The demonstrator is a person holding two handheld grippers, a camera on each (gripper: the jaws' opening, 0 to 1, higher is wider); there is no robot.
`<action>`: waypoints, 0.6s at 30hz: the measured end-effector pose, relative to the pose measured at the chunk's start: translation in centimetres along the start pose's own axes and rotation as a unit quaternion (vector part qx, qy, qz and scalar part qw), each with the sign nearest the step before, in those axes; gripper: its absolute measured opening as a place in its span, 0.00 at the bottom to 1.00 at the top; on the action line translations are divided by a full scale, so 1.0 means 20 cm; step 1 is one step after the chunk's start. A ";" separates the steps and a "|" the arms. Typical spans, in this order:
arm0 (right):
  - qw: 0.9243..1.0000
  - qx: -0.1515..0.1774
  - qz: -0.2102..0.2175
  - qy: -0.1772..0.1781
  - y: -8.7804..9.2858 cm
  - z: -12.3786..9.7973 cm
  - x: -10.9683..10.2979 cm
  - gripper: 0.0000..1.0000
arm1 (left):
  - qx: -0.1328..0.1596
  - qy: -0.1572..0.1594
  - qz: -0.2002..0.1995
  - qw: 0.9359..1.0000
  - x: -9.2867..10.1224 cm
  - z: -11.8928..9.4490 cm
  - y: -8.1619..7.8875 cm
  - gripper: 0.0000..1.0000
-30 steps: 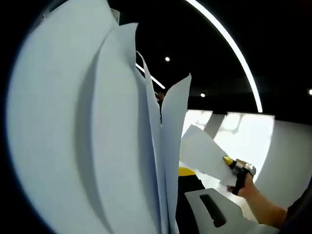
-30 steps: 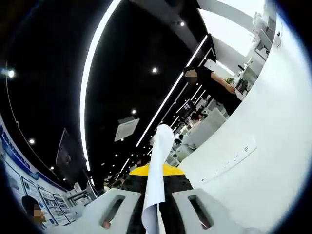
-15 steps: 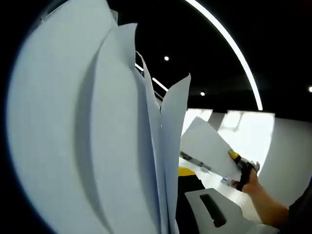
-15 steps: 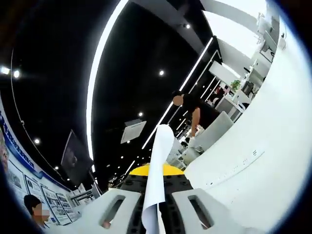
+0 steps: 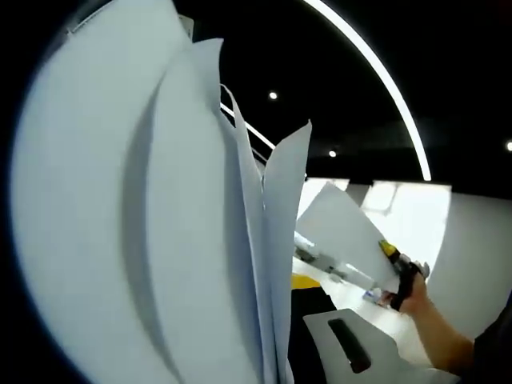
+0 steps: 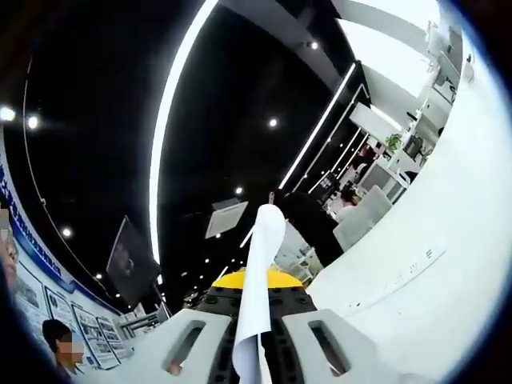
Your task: Organize the stack of printing papers by aligning and flattening the scattered papers on the table
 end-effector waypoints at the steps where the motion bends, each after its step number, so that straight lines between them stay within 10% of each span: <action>1: 1.000 0.000 0.000 -0.001 0.00 0.00 0.00 0.00 | 0.000 0.000 0.000 1.000 0.00 0.00 0.00 0.07; 18: 1.000 0.008 0.000 -0.022 -0.02 0.02 -0.10 0.00 | -0.001 0.002 -0.005 1.000 0.03 0.00 0.00 0.07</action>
Point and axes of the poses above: the point that each gripper's makers call its tool centre point, and the gripper's own axes: z roughly forward along the fingers, x roughly to its right, y roughly out of its underside, the point moved 10 cm from there along -z, roughly backward along the fingers, and after that the axes turned 6 degrees about -z, right-handed, at the moved point
